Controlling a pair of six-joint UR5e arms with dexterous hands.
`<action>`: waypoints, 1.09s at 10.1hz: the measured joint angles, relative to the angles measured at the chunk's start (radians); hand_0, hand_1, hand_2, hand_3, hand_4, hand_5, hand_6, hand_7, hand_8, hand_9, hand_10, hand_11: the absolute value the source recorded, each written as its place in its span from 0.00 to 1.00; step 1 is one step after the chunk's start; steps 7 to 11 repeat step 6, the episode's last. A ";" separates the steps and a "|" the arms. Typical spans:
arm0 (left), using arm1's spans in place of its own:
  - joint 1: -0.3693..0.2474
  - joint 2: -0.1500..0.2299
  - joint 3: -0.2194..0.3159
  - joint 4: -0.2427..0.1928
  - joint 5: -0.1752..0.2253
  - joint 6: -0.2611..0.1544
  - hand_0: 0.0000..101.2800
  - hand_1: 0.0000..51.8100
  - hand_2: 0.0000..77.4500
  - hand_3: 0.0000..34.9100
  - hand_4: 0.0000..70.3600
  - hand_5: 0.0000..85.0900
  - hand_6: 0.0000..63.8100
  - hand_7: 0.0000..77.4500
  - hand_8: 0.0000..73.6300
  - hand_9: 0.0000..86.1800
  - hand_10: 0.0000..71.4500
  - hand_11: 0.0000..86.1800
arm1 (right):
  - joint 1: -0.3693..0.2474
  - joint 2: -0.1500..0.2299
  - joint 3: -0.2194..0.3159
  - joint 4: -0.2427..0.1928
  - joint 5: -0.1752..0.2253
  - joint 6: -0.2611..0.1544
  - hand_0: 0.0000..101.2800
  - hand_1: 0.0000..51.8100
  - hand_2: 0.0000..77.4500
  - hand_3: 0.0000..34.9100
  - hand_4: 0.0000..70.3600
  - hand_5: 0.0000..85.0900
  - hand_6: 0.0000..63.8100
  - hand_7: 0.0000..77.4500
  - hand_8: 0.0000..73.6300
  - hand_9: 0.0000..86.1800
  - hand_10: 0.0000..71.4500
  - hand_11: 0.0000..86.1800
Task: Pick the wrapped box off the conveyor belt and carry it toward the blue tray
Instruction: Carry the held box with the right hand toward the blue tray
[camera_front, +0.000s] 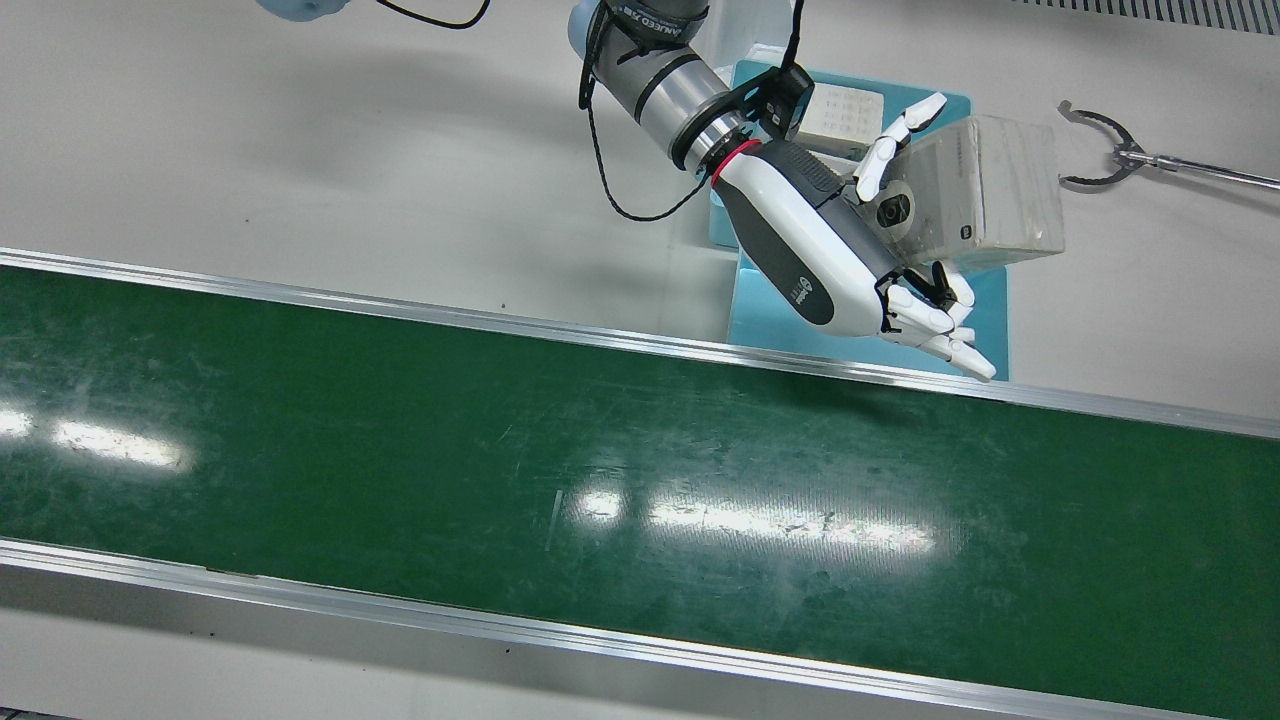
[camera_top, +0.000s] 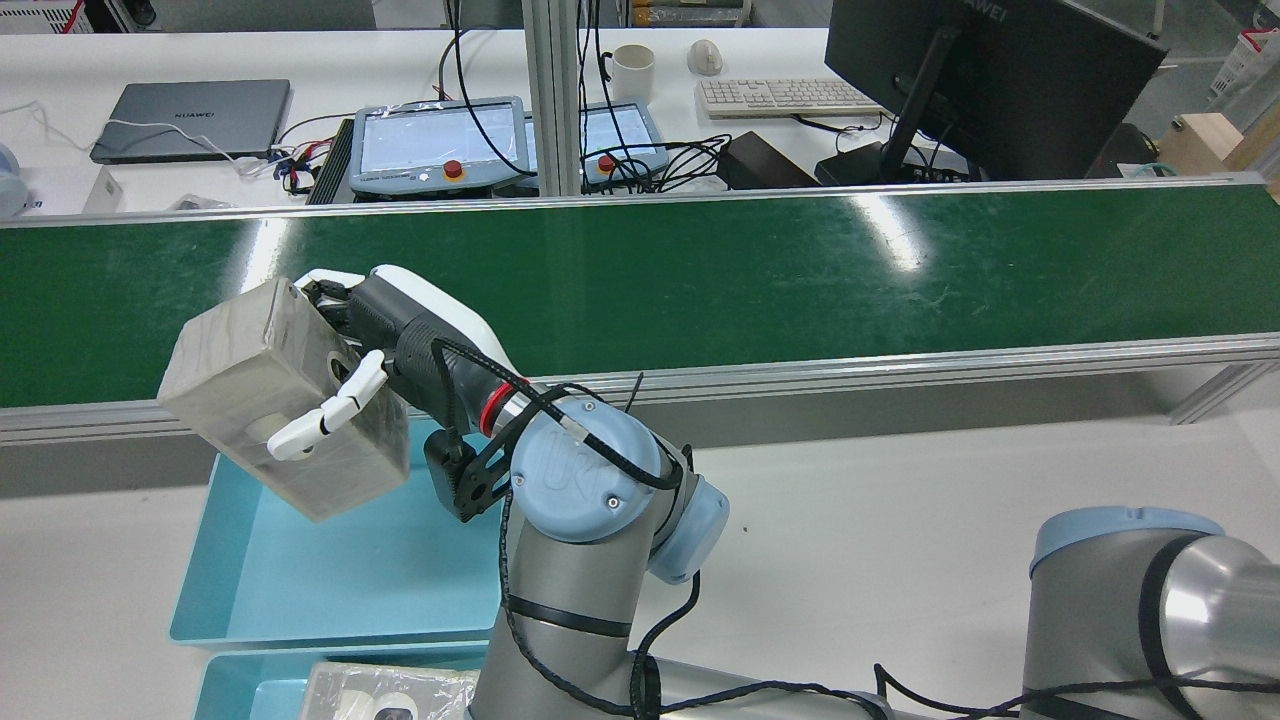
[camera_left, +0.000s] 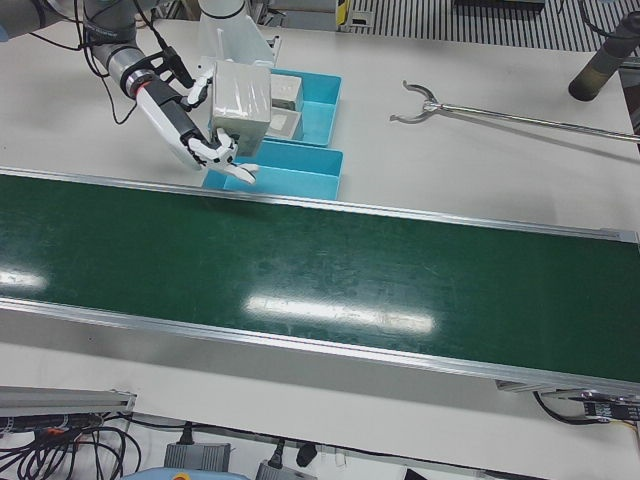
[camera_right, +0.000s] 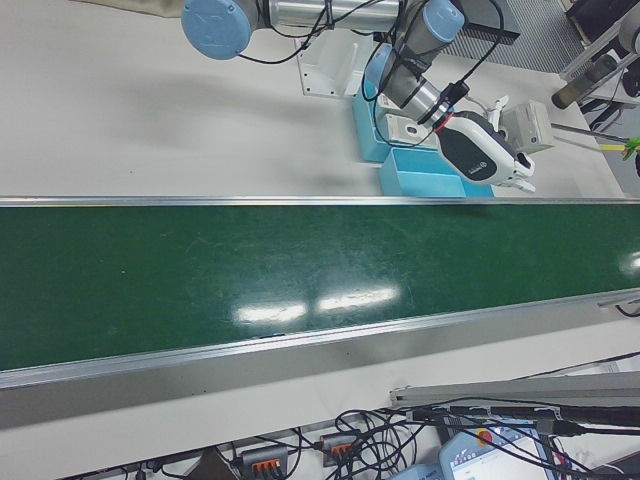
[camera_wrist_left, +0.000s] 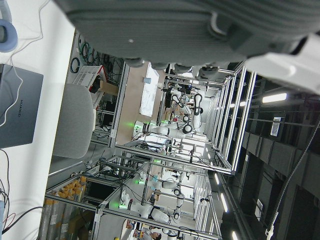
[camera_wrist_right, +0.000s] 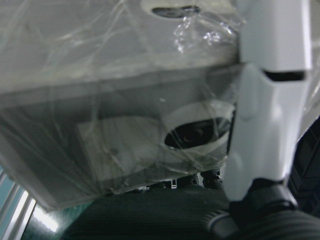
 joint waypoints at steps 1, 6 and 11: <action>0.000 0.000 0.000 0.000 0.000 0.000 0.00 0.00 0.01 0.00 0.00 0.01 0.01 0.01 0.01 0.01 0.00 0.01 | -0.001 0.023 -0.026 0.002 -0.018 0.001 0.50 0.01 0.28 0.00 0.22 0.94 0.50 1.00 0.30 0.00 0.28 0.06; 0.000 0.000 0.000 0.000 0.000 0.000 0.00 0.00 0.01 0.00 0.00 0.01 0.01 0.01 0.01 0.01 0.01 0.01 | -0.014 0.071 -0.044 0.004 -0.040 0.003 0.49 0.27 0.02 0.00 0.18 0.13 0.06 0.12 0.00 0.01 0.00 0.01; 0.000 0.000 0.000 0.000 0.000 0.000 0.00 0.00 0.01 0.00 0.00 0.01 0.01 0.01 0.01 0.01 0.01 0.01 | -0.014 0.071 -0.044 0.004 -0.040 0.003 0.49 0.27 0.02 0.00 0.18 0.13 0.06 0.12 0.00 0.01 0.00 0.01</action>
